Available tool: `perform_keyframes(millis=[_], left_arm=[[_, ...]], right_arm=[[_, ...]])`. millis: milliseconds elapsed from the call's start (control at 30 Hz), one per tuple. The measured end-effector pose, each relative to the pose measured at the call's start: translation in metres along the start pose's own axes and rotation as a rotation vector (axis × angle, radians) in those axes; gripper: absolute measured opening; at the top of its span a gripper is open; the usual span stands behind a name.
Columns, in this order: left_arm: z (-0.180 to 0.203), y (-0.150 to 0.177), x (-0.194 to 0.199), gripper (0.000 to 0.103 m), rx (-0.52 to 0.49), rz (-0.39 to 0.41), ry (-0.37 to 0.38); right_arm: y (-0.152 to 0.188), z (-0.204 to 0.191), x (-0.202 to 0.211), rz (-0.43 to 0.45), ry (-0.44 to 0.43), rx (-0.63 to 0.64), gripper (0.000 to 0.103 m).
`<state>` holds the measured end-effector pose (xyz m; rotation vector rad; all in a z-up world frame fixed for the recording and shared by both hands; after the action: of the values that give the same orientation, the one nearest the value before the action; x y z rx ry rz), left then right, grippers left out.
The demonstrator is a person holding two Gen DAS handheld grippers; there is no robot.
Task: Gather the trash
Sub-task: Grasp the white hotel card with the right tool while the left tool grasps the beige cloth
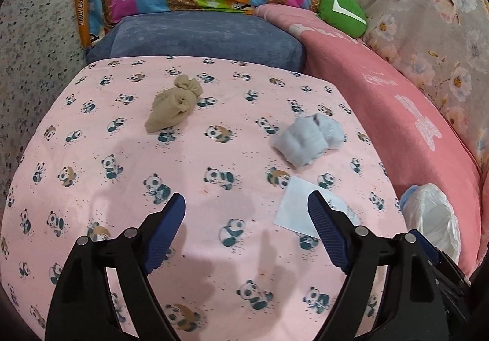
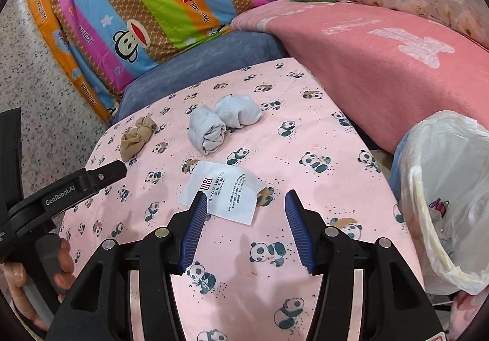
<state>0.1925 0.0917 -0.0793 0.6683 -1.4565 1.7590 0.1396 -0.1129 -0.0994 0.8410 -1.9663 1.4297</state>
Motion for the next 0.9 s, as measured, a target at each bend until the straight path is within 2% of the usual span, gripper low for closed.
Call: perform_keyframes(millis=[200, 500, 567, 600, 733, 833, 900], left_arm=[[-0.034, -0.010, -0.019, 0.081, 0.035, -0.008, -0.034], [-0.071, -0.042, -0.044, 0.087, 0.055, 0.009, -0.081], [-0.076, -0.050, -0.052, 0.087, 0.053, 0.008, -0.086], [-0.078, -0.054, -0.057, 0.087, 0.050, 0.008, -0.087], [-0.085, -0.068, -0.076, 0.087, 0.053, 0.003, -0.090], [-0.090, -0.077, -0.092, 0.079, 0.057, -0.011, -0.086], [-0.092, -0.079, -0.101, 0.063, 0.057, -0.027, -0.076]], right_arm=[[-0.003, -0.008, -0.036, -0.048, 0.003, 0.001, 0.052], [-0.006, -0.019, -0.079, -0.090, 0.002, 0.014, 0.052], [-0.005, -0.022, -0.087, -0.096, 0.003, 0.019, 0.045], [-0.004, -0.024, -0.090, -0.102, 0.002, 0.024, 0.036], [-0.002, -0.035, -0.095, -0.096, 0.012, 0.070, 0.028], [-0.002, -0.042, -0.099, -0.099, 0.006, 0.090, 0.024], [-0.001, -0.045, -0.100, -0.100, 0.004, 0.095, 0.021]])
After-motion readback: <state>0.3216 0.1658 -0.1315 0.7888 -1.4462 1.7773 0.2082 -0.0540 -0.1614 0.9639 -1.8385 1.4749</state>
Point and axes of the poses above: each gripper's, at about its wrist camera, not at the fingertips, and x roughly against the way its jaws point, z to its right, y to its underside, the point moved 4 cm from there along -x, roughly the way its jaws point, and after that the axes turned 3 degrees about -z, right-handed, at the moved point
